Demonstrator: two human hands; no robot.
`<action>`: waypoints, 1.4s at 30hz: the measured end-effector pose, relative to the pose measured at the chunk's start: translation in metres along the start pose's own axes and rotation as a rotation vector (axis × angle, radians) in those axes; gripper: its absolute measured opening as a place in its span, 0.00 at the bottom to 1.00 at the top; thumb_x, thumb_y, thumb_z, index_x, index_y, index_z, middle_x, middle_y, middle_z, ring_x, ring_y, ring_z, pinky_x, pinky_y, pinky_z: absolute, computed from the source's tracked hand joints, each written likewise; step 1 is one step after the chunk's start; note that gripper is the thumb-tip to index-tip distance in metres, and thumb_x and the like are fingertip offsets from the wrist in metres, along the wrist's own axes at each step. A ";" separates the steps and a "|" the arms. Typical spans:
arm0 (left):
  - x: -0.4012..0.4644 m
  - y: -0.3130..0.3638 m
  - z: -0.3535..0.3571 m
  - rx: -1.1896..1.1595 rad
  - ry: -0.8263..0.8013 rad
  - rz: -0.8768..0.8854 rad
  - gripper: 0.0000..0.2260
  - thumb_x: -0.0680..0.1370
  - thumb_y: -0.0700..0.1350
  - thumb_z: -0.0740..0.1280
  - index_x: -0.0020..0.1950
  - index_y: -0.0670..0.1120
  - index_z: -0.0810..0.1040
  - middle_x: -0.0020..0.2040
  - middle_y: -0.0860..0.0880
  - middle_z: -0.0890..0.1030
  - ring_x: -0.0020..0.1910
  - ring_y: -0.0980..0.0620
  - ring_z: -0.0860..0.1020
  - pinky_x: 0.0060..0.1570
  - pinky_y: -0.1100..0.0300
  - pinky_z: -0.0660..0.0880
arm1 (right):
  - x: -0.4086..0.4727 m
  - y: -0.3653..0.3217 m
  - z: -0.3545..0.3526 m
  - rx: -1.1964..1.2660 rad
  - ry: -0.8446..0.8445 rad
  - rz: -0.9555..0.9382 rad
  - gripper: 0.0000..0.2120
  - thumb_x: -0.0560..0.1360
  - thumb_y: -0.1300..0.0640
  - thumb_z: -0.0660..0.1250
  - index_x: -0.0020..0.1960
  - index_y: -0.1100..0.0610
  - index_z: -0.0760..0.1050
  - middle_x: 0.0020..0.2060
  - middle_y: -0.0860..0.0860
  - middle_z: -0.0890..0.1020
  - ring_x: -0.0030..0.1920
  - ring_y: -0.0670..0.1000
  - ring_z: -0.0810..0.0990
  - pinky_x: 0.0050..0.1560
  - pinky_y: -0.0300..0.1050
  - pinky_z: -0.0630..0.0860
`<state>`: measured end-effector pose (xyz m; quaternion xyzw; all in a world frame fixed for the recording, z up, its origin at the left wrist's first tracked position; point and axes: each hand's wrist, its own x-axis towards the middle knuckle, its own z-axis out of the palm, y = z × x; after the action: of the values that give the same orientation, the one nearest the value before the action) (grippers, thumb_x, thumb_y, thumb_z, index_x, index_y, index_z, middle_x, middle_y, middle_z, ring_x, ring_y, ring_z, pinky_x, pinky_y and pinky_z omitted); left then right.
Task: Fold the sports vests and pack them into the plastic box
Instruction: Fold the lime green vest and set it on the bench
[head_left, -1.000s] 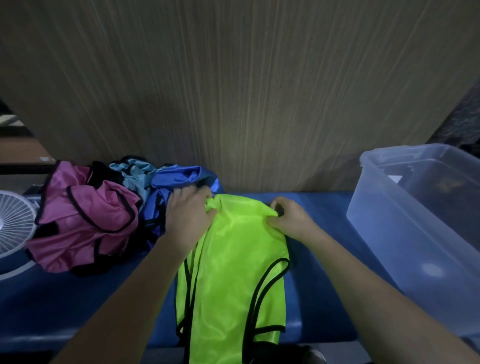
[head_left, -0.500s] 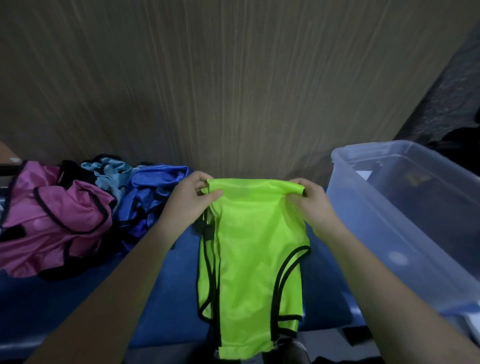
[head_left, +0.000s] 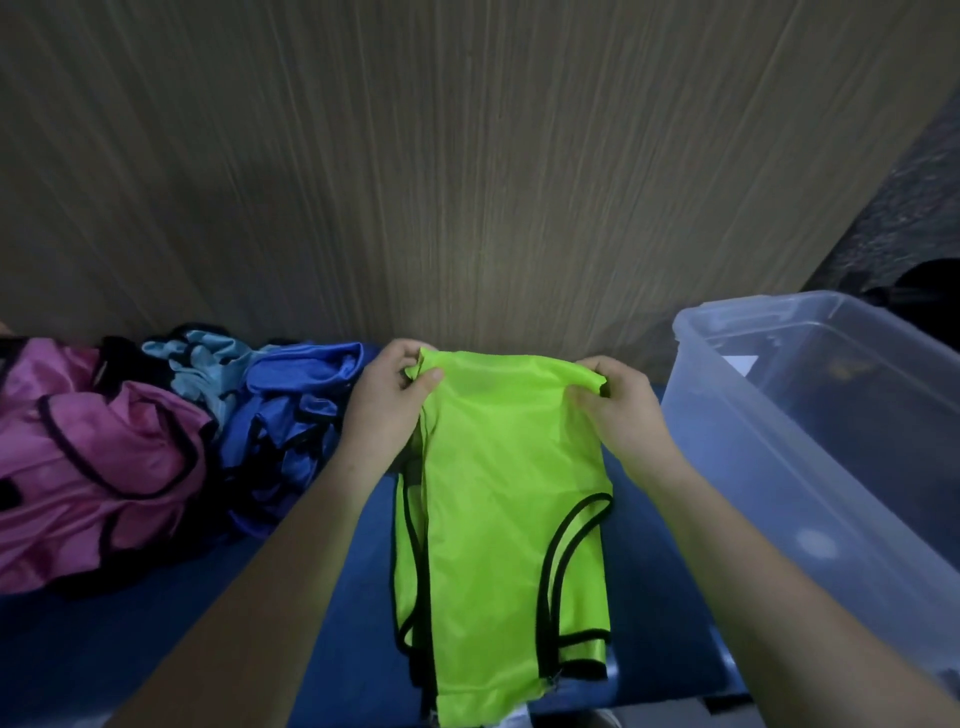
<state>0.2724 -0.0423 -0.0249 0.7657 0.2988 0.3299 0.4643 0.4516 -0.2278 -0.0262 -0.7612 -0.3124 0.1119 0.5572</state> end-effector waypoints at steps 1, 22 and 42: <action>0.001 0.001 -0.001 0.008 0.016 0.017 0.06 0.78 0.46 0.71 0.53 0.55 0.79 0.56 0.57 0.81 0.61 0.59 0.76 0.58 0.59 0.74 | 0.001 -0.002 0.002 0.004 0.019 -0.022 0.10 0.74 0.66 0.68 0.45 0.50 0.80 0.40 0.45 0.83 0.41 0.42 0.79 0.42 0.38 0.76; -0.099 0.036 -0.046 0.128 -0.173 0.248 0.07 0.77 0.40 0.72 0.49 0.51 0.78 0.37 0.65 0.77 0.26 0.57 0.68 0.29 0.67 0.64 | -0.070 -0.031 -0.030 -0.288 -0.146 -0.272 0.18 0.67 0.71 0.67 0.39 0.47 0.73 0.34 0.44 0.79 0.37 0.48 0.76 0.41 0.48 0.74; -0.191 -0.021 -0.051 0.697 -0.589 0.605 0.20 0.77 0.52 0.69 0.67 0.65 0.72 0.54 0.60 0.70 0.56 0.60 0.70 0.56 0.57 0.74 | -0.168 0.006 -0.048 -0.792 -0.611 -0.315 0.14 0.66 0.62 0.68 0.49 0.50 0.77 0.50 0.46 0.74 0.54 0.52 0.75 0.54 0.48 0.74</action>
<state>0.1139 -0.1533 -0.0695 0.9860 0.0140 0.1019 0.1315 0.3477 -0.3669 -0.0449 -0.7900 -0.5896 0.1170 0.1204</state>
